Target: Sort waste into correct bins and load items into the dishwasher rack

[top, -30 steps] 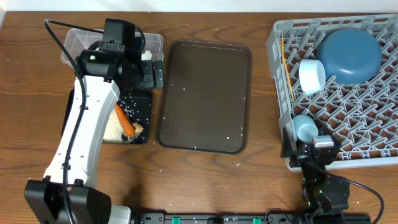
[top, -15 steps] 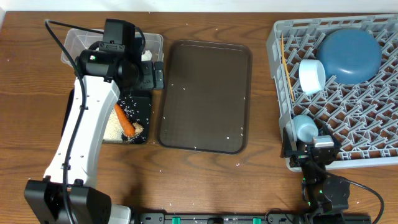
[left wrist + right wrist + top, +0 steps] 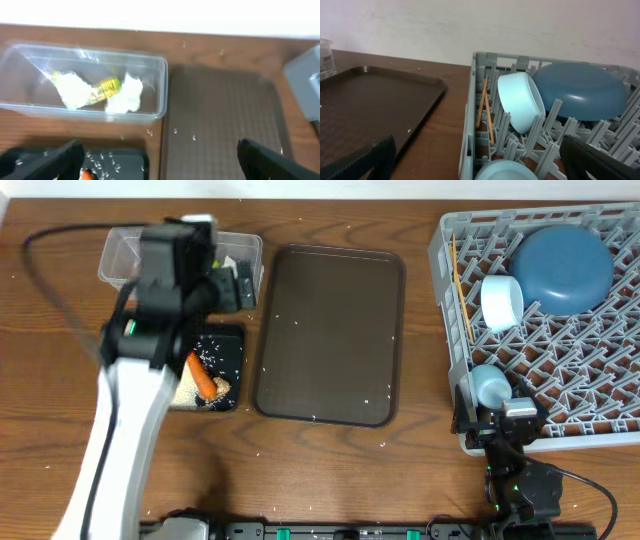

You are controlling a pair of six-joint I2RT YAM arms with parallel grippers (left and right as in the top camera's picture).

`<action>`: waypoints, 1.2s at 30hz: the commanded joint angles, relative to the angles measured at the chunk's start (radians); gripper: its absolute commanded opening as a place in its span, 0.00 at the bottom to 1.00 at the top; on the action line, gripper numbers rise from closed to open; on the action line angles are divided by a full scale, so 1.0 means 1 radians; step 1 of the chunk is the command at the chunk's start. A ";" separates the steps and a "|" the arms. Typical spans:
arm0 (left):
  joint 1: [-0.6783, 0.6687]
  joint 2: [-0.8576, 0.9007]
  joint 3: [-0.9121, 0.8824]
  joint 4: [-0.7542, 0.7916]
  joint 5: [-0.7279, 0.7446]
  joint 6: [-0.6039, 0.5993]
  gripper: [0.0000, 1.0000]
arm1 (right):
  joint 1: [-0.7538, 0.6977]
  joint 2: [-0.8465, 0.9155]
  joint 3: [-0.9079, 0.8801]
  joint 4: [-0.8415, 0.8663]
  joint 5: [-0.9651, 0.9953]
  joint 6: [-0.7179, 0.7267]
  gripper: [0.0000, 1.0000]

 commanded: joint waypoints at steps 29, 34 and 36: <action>0.189 -1.308 -1.264 0.537 0.010 0.044 0.98 | 0.006 -0.006 -0.001 -0.005 -0.004 0.012 0.99; 0.166 -1.309 -1.296 0.539 -0.018 0.044 0.98 | 0.006 -0.006 -0.001 -0.005 -0.004 0.012 0.99; 0.166 -1.309 -1.296 0.505 -0.018 0.043 0.98 | 0.006 -0.006 -0.001 -0.005 -0.004 0.012 0.99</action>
